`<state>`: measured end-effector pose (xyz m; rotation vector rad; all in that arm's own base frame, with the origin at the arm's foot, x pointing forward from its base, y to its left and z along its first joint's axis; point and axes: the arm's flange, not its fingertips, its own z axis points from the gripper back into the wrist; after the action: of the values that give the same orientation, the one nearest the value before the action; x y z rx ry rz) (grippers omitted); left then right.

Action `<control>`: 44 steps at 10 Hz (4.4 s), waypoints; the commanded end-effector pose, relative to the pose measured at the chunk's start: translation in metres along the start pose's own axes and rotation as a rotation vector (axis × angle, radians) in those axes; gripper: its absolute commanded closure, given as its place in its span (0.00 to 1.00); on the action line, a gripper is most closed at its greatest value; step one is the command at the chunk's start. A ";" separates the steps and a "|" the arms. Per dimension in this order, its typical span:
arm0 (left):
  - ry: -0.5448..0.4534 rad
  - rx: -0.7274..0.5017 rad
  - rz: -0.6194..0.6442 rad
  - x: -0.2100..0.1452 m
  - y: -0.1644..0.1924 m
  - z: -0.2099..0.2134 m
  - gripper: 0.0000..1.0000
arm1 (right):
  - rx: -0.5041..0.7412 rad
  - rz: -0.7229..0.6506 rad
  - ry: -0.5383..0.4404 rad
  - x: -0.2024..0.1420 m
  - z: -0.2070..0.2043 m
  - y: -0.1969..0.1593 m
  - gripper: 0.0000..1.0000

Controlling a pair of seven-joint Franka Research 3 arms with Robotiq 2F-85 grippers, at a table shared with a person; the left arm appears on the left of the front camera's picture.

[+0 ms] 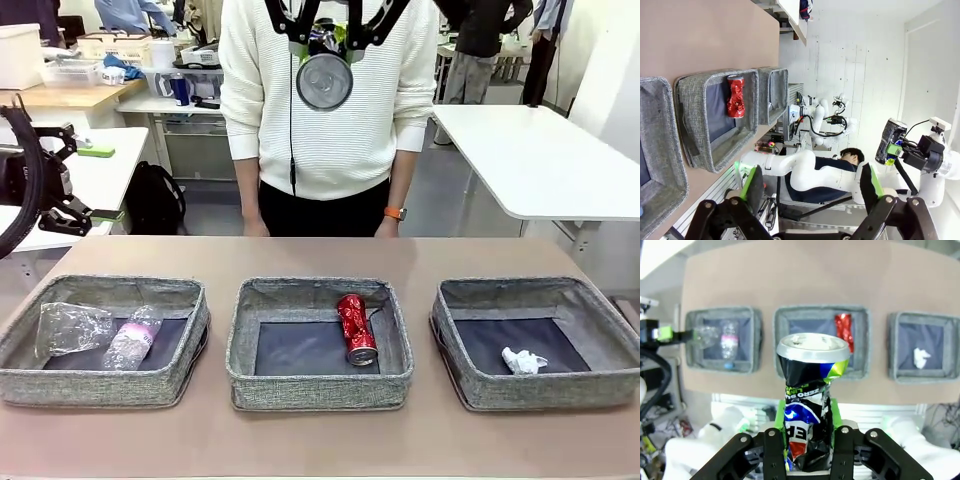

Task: Sort the waste into the appropriate baskets.
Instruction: Pick up the waste item pointed out by the person, then place the picked waste into the Fabric basket indicated by the person.

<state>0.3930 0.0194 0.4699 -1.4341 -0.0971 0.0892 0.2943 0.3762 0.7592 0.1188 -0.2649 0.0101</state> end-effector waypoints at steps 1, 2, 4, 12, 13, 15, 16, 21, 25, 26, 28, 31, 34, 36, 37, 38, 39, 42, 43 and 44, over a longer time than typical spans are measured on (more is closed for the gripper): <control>-0.013 -0.010 -0.003 -0.002 -0.002 -0.002 0.00 | -0.001 0.005 0.000 -0.003 -0.001 -0.003 0.63; -0.013 -0.010 -0.003 -0.002 -0.002 -0.002 0.00 | -0.001 0.005 0.000 -0.003 -0.001 -0.003 0.63; -0.013 -0.010 -0.003 -0.002 -0.002 -0.002 0.00 | -0.001 0.005 0.000 -0.003 -0.001 -0.003 0.63; -0.013 -0.010 -0.003 -0.002 -0.002 -0.002 0.00 | -0.001 0.005 0.000 -0.003 -0.001 -0.003 0.63; -0.013 -0.010 -0.003 -0.002 -0.002 -0.002 0.00 | -0.001 0.005 0.000 -0.003 -0.001 -0.003 0.63; -0.013 -0.010 -0.003 -0.002 -0.002 -0.002 0.00 | -0.001 0.005 0.000 -0.003 -0.001 -0.003 0.63; -0.013 -0.010 -0.003 -0.002 -0.002 -0.002 0.00 | -0.001 0.005 0.000 -0.003 -0.001 -0.003 0.63; -0.013 -0.010 -0.003 -0.002 -0.002 -0.002 0.00 | -0.001 0.005 0.000 -0.003 -0.001 -0.003 0.63; -0.013 -0.010 -0.003 -0.002 -0.002 -0.002 0.00 | -0.001 0.005 0.000 -0.003 -0.001 -0.003 0.63; -0.013 -0.010 -0.003 -0.002 -0.002 -0.002 0.00 | -0.001 0.005 0.000 -0.003 -0.001 -0.003 0.63; -0.013 -0.010 -0.003 -0.002 -0.002 -0.002 0.00 | -0.085 0.125 0.029 0.000 -0.024 -0.013 0.63; -0.013 -0.010 -0.003 -0.002 -0.002 -0.002 0.00 | -0.041 0.233 0.104 -0.002 -0.144 -0.039 0.63; -0.013 -0.010 -0.003 -0.002 -0.002 -0.002 0.00 | 0.071 0.243 0.151 0.001 -0.279 -0.068 0.63; -0.013 -0.010 -0.003 -0.002 -0.002 -0.002 0.00 | 0.106 0.265 0.175 0.001 -0.322 -0.073 0.63; -0.013 -0.010 -0.003 -0.002 -0.002 -0.002 0.00 | 0.130 0.276 0.208 0.000 -0.332 -0.072 0.63; -0.013 -0.010 -0.003 -0.002 -0.002 -0.002 0.00 | 0.130 0.267 0.213 0.001 -0.335 -0.072 0.63; -0.013 -0.010 -0.003 -0.002 -0.002 -0.002 0.00 | 0.131 0.263 0.211 0.002 -0.334 -0.073 0.63; -0.013 -0.010 -0.003 -0.002 -0.002 -0.002 0.00 | 0.135 0.260 0.224 0.003 -0.333 -0.075 0.55; -0.013 -0.010 -0.003 -0.002 -0.002 -0.002 0.00 | 0.135 0.279 0.217 0.003 -0.333 -0.076 0.06; -0.013 -0.010 -0.003 -0.002 -0.002 -0.002 0.00 | 0.142 0.279 0.220 0.004 -0.333 -0.076 0.00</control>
<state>0.3929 0.0194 0.4697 -1.4344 -0.0968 0.0899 0.3879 0.3450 0.4296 0.1907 -0.0740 0.2822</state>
